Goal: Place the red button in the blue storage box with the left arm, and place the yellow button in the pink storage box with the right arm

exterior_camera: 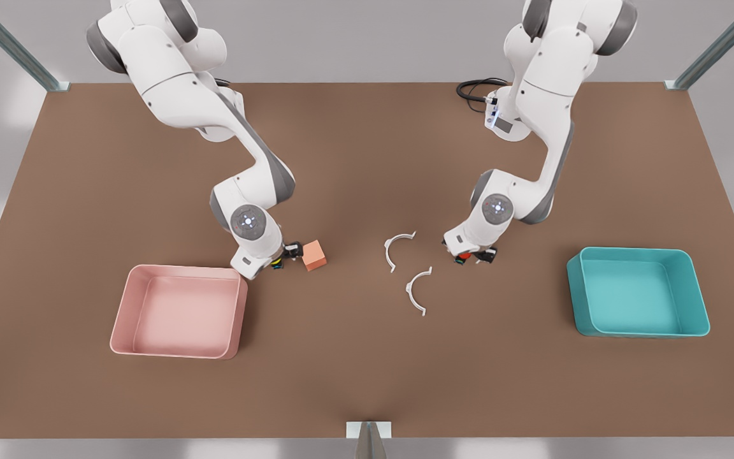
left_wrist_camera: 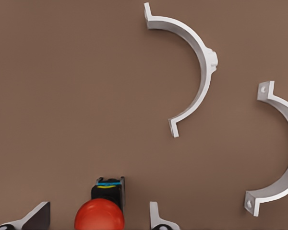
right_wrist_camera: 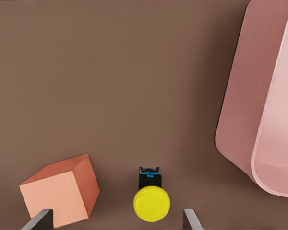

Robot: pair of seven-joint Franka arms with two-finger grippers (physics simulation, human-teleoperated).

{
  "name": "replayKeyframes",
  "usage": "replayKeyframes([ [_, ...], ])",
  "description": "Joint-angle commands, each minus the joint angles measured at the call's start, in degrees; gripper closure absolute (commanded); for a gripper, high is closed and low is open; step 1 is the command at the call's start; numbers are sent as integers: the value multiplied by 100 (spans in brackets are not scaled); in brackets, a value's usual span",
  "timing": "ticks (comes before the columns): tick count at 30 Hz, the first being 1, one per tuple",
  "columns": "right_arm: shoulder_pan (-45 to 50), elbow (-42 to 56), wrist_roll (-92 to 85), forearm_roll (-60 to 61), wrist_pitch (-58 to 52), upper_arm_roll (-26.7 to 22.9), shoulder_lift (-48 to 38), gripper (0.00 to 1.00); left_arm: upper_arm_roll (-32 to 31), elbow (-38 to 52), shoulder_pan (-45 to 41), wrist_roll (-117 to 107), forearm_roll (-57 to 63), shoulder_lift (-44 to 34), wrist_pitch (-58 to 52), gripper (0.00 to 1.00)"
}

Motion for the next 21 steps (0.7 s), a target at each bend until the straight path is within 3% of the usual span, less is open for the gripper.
replayKeyframes([
  [1, -1, -99, 1292, 1, 363, 1, 9, 0, 0, -17, 5, 87, 12, 119, 464, 0],
  [2, -1, -275, 1292, 1, 539, 1, -26, 0, 0, -17, 5, 87, 12, 163, 464, 0],
  [4, -1, -574, 1301, 1, 732, 1, -96, 0, 0, -17, 5, 96, 12, 163, 464, 23],
  [10, -80, -961, 1292, 1, 1128, 1, -140, 1, 0, -17, -4, 96, 12, 163, 464, 51],
  [13, -212, -970, 1213, -8, 1128, 1, -131, 1, 0, -17, 5, 87, 12, 102, 429, 53],
  [16, -335, -1110, 1019, -8, 1251, 1, -131, 1, 27, -17, 40, 140, 12, -513, -318, 53],
  [21, -186, -1172, 1037, -8, 1374, 1, 1, 1, 27, 1, 1551, 2415, 12, -1568, -1663, 52],
])
